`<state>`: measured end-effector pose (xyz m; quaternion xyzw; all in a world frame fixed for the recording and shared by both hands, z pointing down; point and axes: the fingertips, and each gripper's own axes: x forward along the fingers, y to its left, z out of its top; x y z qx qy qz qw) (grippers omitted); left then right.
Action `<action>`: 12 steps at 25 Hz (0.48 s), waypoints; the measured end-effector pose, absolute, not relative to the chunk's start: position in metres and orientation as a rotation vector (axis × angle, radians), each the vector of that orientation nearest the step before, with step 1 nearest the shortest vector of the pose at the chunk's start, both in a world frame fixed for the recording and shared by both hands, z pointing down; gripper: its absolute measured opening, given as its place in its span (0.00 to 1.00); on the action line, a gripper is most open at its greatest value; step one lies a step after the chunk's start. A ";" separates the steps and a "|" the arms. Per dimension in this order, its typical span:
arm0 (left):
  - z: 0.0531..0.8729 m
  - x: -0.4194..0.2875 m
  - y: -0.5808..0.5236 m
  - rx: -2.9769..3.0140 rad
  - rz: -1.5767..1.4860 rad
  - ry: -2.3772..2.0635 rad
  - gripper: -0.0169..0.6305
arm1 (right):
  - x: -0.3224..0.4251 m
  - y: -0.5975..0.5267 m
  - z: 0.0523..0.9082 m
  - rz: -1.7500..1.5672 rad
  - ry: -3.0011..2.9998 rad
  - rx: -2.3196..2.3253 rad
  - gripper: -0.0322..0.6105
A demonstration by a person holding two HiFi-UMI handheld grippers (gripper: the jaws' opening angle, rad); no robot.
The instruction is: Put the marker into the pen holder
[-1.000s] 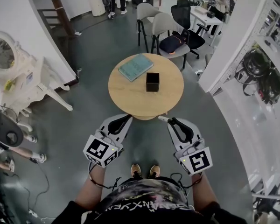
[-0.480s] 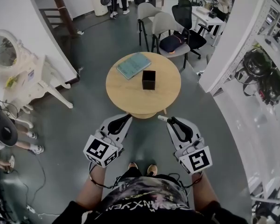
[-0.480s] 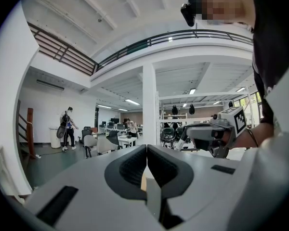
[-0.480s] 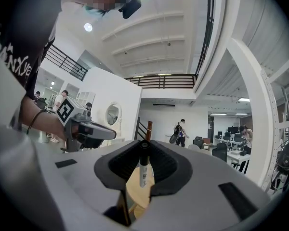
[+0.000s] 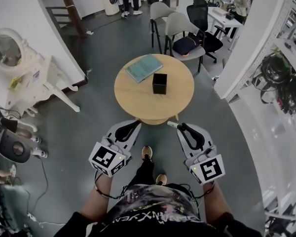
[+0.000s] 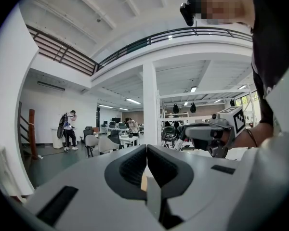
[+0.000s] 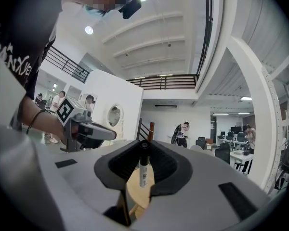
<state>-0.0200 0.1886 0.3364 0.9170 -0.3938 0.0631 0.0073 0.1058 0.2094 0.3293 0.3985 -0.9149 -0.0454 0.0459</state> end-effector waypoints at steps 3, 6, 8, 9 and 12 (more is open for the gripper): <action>0.341 -0.020 0.182 2.867 0.196 -1.229 0.06 | 0.106 0.203 0.333 -0.138 -2.788 1.217 0.16; 0.346 -0.020 0.172 2.866 0.196 -1.222 0.06 | 0.106 0.194 0.338 -0.137 -2.782 1.219 0.16; 0.350 -0.020 0.164 2.862 0.194 -1.219 0.06 | 0.105 0.186 0.341 -0.133 -2.777 1.219 0.16; 0.352 -0.020 0.159 2.860 0.191 -1.218 0.06 | 0.105 0.182 0.343 -0.130 -2.773 1.220 0.16; 0.354 -0.022 0.140 2.860 0.181 -1.211 0.06 | 0.104 0.164 0.345 -0.129 -2.764 1.233 0.16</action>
